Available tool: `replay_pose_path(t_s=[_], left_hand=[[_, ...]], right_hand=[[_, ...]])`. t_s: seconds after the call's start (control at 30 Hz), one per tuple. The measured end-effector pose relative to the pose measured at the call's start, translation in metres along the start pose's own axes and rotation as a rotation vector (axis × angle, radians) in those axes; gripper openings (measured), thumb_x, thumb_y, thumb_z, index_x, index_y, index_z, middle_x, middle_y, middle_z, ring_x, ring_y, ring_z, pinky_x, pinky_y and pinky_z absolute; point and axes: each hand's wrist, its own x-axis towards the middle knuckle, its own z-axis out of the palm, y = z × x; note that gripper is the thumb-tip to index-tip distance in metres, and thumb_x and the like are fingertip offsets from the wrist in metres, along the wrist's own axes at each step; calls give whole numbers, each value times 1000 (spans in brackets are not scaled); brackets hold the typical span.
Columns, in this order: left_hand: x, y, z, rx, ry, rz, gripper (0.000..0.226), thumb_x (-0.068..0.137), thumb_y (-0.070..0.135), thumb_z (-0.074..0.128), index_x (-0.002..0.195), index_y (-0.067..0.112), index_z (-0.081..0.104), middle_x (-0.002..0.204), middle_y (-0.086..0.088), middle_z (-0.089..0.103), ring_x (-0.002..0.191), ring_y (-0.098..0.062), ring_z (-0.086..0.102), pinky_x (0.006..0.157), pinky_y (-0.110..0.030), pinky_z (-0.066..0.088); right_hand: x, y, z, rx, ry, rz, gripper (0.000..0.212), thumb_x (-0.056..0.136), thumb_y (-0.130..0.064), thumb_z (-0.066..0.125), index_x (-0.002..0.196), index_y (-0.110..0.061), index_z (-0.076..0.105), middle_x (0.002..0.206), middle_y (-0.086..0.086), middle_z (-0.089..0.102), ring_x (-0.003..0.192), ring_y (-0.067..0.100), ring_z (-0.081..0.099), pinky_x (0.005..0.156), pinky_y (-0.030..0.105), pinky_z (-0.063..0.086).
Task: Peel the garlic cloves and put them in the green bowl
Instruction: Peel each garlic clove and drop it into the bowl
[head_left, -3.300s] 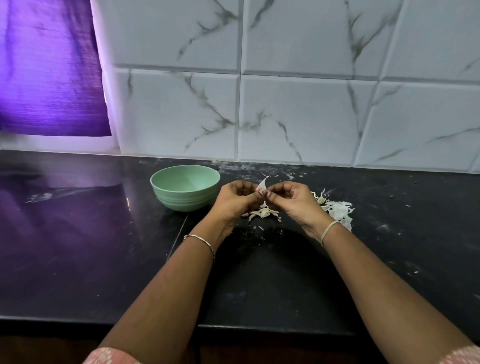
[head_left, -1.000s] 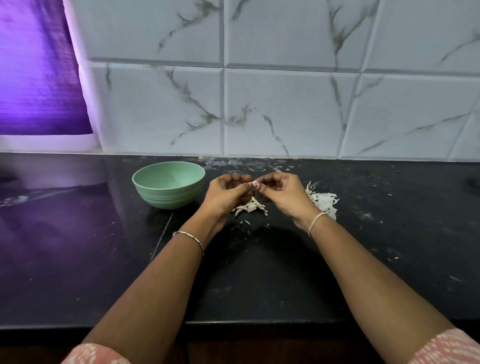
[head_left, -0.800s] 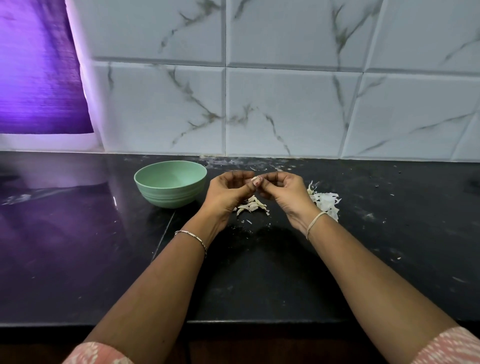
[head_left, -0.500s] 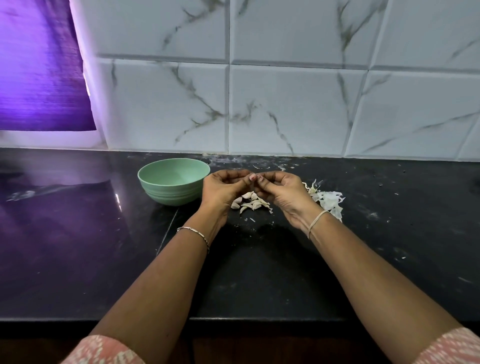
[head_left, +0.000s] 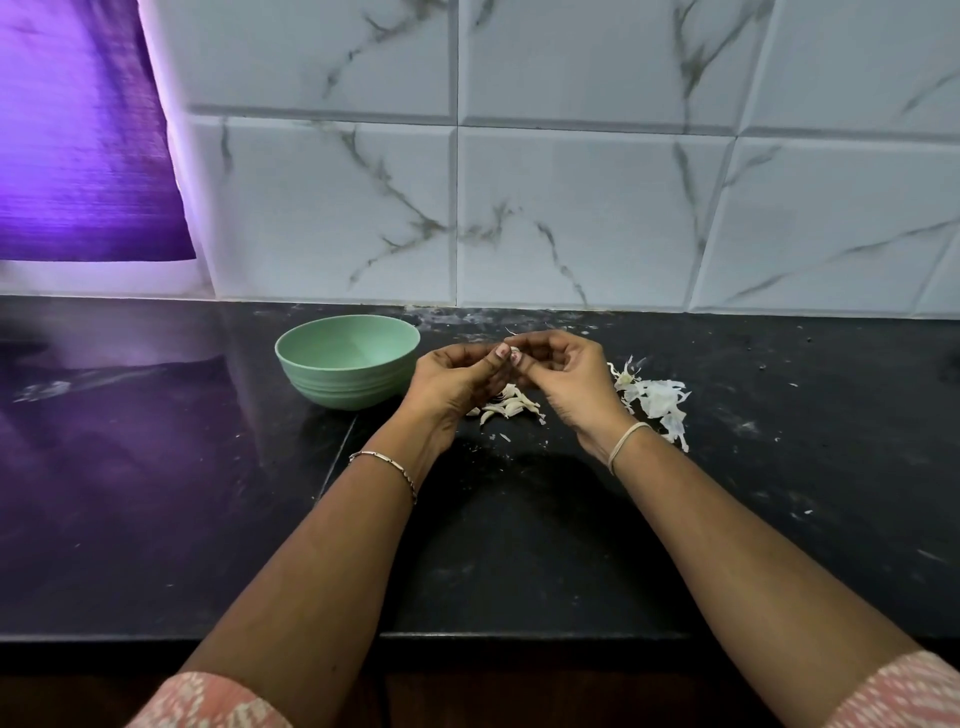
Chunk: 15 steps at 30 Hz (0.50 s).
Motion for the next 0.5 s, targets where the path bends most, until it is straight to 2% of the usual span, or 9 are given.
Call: replay_pose_path(t_s=[0.13,0.2,0.27,0.37,0.5], left_hand=[[2,-3,-1,91,11,22,9,85,6,69,88,-2,68,81,-18,69,72,-21,67,76,-26,57],[2,-5,-1,152,15,45,9,86,9,70,87,0,69,76,-15,70,68,-18,66,68,-22,57],[3,-6,-2,188,9,63,8,87,9,69,86,1,69,69,-9,70,63,-14,66,62,-20,56],[2,-5,0,211,-5,80,6,89,5,65,86,0,67,64,-5,71,60,-10,68,62,-19,57],[1,-3,0,283,-13,73,6,90,4,65,84,3,67,69,-8,70,64,-15,68,67,-25,57]], right_hand=[[1,0,0,45,-4,3,15,82,5,70,96,1,71,80,3,70,67,1,66,68,15,54],[1,0,-1,64,-6,18,18,82,7,69,100,6,69,77,3,69,64,0,65,65,13,53],[2,0,-2,68,-7,27,19,82,7,69,101,7,69,76,4,69,63,1,65,63,13,52],[3,1,-3,37,-8,30,19,82,6,69,102,7,69,75,3,69,61,1,64,61,12,50],[4,-4,-8,-37,-56,27,18,84,5,68,102,5,69,77,2,69,63,0,64,62,12,50]])
